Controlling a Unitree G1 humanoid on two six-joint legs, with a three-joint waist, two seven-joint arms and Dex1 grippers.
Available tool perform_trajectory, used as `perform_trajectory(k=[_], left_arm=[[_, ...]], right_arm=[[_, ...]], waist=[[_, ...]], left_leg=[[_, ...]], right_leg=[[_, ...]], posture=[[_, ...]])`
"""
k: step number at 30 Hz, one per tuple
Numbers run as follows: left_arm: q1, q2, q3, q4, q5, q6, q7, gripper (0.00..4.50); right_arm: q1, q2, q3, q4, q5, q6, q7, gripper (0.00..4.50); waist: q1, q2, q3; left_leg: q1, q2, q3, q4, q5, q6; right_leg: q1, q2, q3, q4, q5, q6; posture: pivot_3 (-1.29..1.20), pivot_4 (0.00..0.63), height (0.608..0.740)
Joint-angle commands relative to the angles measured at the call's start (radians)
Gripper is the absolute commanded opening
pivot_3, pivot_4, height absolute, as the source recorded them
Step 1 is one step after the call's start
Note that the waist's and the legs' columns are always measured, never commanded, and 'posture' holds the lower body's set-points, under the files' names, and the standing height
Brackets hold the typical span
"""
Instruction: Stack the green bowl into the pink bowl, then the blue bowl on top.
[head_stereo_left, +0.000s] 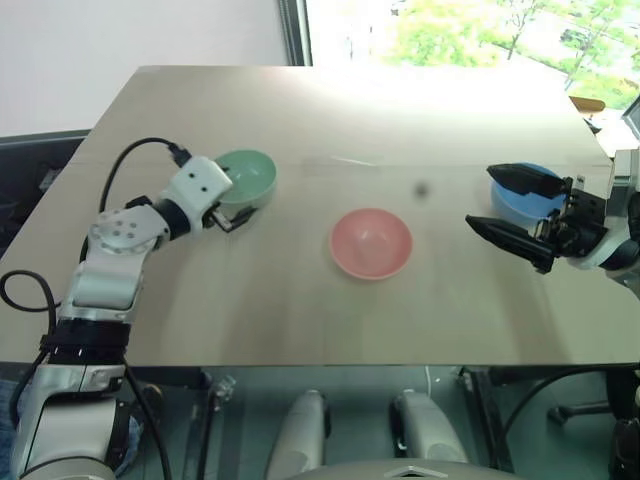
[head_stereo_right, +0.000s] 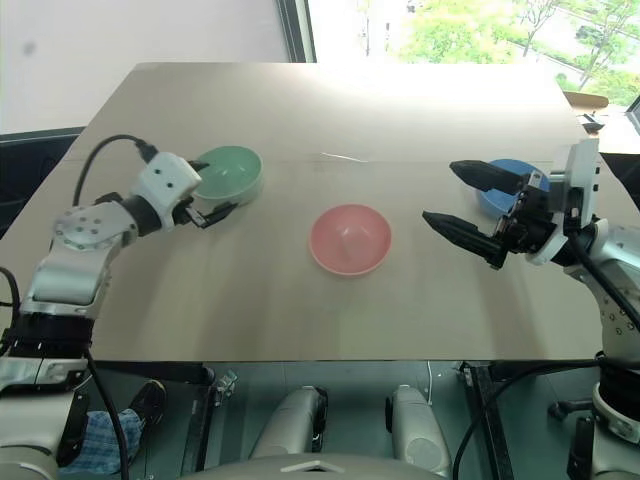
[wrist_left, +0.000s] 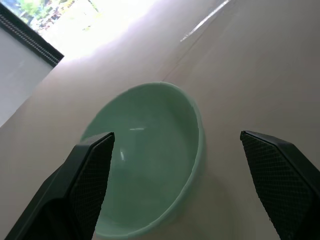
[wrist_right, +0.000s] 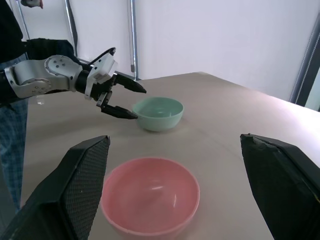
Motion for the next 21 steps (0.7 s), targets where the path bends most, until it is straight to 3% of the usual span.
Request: perform_trajectory(k=[1, 12, 15, 21], left_arm=[[-0.07, 0.004, -0.019, 0.117, 0.036, -0.081, -0.034, 4.29], [-0.201, -0.032, -0.084, 0.392, 0.142, -0.233, -0.039, 4.29], [-0.252, -0.032, -0.095, 0.481, 0.167, -0.282, -0.03, 3.65], [-0.287, -0.049, -0.087, 0.539, 0.167, -0.365, -0.052, 1.27]], right_arm=[[0.014, -0.026, 0.002, -0.051, 0.027, -0.038, -0.016, 4.39], [0.018, -0.059, 0.033, -0.043, 0.031, -0.068, -0.056, 4.39], [0.014, -0.068, 0.044, -0.036, 0.032, -0.077, -0.053, 4.5], [-0.016, -0.081, 0.067, -0.012, 0.029, -0.088, -0.058, 4.5]], waist=[[0.0, 0.0, 0.0], [0.002, 0.0, 0.0], [0.001, 0.0, 0.0], [0.001, 0.0, 0.0]], left_leg=[[0.0, 0.0, 0.0, 0.0, 0.0, 0.0], [-0.001, 0.0, -0.001, 0.001, 0.0, 0.0], [-0.002, 0.0, -0.001, 0.001, 0.0, 0.0], [-0.002, 0.0, -0.001, 0.001, 0.0, 0.0]], right_leg=[[0.0, 0.0, 0.0, 0.0, 0.0, 0.0], [0.0, 0.0, -0.001, 0.001, 0.0, 0.0], [-0.001, 0.0, -0.001, 0.001, 0.0, 0.0], [-0.001, 0.0, -0.002, 0.001, 0.0, 0.0]], posture=[[0.0, 0.15, 0.74], [0.0, 0.15, 0.74], [0.0, 0.15, 0.74], [0.0, 0.15, 0.74]])
